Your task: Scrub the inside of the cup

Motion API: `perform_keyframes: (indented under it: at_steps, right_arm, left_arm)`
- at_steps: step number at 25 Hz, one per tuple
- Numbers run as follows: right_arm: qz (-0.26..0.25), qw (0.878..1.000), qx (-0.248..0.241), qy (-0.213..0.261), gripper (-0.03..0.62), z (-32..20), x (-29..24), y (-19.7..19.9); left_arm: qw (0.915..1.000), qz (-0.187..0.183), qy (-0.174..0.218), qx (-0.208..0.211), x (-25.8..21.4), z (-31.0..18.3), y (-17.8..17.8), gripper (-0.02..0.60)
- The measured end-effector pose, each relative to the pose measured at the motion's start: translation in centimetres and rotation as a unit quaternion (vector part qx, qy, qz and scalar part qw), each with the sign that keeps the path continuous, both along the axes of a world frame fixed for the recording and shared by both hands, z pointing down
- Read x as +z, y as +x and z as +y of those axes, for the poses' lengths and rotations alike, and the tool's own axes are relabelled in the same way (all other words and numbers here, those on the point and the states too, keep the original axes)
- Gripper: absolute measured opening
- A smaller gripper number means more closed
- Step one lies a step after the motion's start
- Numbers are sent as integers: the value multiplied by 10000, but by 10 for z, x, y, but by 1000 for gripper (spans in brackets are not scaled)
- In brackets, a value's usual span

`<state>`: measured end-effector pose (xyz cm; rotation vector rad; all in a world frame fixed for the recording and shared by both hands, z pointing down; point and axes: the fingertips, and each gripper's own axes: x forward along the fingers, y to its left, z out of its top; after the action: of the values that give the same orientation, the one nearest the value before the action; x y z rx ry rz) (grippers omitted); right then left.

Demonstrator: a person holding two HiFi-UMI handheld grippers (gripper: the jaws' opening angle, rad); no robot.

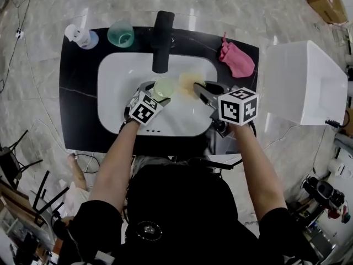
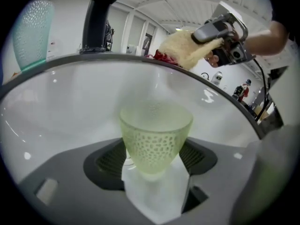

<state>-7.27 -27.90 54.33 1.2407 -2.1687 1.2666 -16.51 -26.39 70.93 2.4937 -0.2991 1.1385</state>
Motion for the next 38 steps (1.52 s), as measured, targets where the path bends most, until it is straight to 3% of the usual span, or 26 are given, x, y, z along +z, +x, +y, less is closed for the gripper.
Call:
perform_keyframes:
  at_steps: [5, 9, 13, 22, 32, 35, 38]
  right_arm:
    - [26, 10000, 64, -40, 41, 7, 0, 7]
    - [16, 10000, 70, -62, 41, 10, 0, 8]
    - [-10, 10000, 29, -76, 41, 12, 2, 5]
    - [-49, 9998, -181, -58, 41, 14, 4, -2]
    - [-62, 9980, -622, 124, 42, 31, 2, -2]
    - [40, 9972, -717, 210, 41, 36, 1, 3]
    - [325, 9952, -866, 309, 41, 42, 3, 5]
  left_arm:
    - [9995, 97, -78, -289, 9, -12, -1, 353]
    - [9994, 135, -149, -276, 11, -10, -1, 353]
    - [9993, -15, -335, -190, 17, -2, -8, 354]
    - [9990, -289, -331, -76, 5, 5, -21, 356]
    - [9968, -454, 612, -249, -73, -4, -38, 353]
    - [9932, -397, 892, -634, -105, -1, -46, 274]
    - [9867, 58, 976, -1298, -136, 12, -58, 24]
